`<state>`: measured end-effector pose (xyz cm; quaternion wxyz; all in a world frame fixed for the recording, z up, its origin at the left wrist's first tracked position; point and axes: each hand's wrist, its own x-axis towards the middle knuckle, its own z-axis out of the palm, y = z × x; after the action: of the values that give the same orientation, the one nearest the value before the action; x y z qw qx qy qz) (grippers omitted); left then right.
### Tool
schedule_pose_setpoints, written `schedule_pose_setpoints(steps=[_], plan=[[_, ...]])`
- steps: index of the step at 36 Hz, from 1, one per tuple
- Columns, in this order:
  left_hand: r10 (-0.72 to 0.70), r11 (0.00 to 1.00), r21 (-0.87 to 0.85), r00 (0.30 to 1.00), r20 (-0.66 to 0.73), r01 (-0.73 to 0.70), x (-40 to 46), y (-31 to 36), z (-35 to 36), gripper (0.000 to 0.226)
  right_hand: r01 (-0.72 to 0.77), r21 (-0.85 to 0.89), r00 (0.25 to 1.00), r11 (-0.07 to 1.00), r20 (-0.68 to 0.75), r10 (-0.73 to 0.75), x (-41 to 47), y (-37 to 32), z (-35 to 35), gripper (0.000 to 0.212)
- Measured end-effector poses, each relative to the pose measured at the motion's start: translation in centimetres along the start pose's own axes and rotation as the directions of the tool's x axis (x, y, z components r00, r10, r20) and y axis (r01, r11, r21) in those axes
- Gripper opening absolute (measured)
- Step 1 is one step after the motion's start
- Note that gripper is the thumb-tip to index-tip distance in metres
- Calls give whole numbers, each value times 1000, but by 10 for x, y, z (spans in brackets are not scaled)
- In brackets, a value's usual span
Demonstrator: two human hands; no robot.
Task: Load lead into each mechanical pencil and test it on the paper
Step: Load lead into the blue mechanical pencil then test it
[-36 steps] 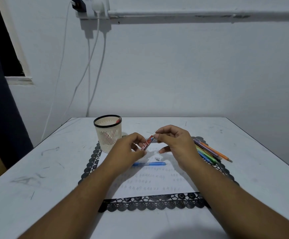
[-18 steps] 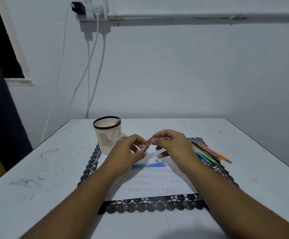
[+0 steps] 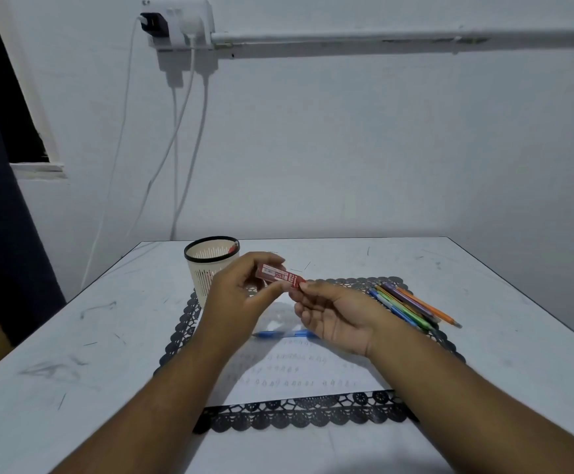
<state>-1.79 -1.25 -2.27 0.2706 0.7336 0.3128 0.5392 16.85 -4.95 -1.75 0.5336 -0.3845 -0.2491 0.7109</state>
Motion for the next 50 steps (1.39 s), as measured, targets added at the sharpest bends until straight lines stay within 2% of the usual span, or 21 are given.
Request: schedule_pose_setpoints(steps=[8,12,15,21,25,33,36,39,43,46,50], plan=[[26,999,-43,999,-36,-27,1,2,4,15,-24,55,999,998,26,22,2,5,3,13],[81,994,-66,996,-35,-83,1,5,2,15,5,51,998,999,62,-8,2,4,3,27],[101,993,-63,994,-33,-103,3,3,-1,15,25,62,994,998,104,-31,2,4,4,29],[92,995,-42,995,-39,-94,3,5,-1,15,0,33,991,999,136,-5,0,7,3,17],[98,995,-26,995,-27,-99,4,4,-2,17,2,40,994,999,105,-6,1,8,4,19],[-65,989,-137,998,-22,61,4,-5,-2,24,41,53,999,998,7,-41,4,7,2,30],[-56,997,-46,998,-22,55,5,-3,-3,23,122,4,992,993,-34,-122,4,5,0,22],[-25,990,141,1000,-2,25,5,-5,-1,24,230,-71,969,971,-81,-236,3,1,-2,18],[-7,922,387,998,67,-19,5,-9,1,34,342,-280,918,897,-107,-383,2,0,-5,12],[0,877,478,997,81,-38,3,-10,3,40,394,-409,874,823,-110,-473,2,2,-3,8],[-13,870,491,994,107,-41,2,-12,6,38,438,-473,837,765,-95,-538,0,3,1,8]])
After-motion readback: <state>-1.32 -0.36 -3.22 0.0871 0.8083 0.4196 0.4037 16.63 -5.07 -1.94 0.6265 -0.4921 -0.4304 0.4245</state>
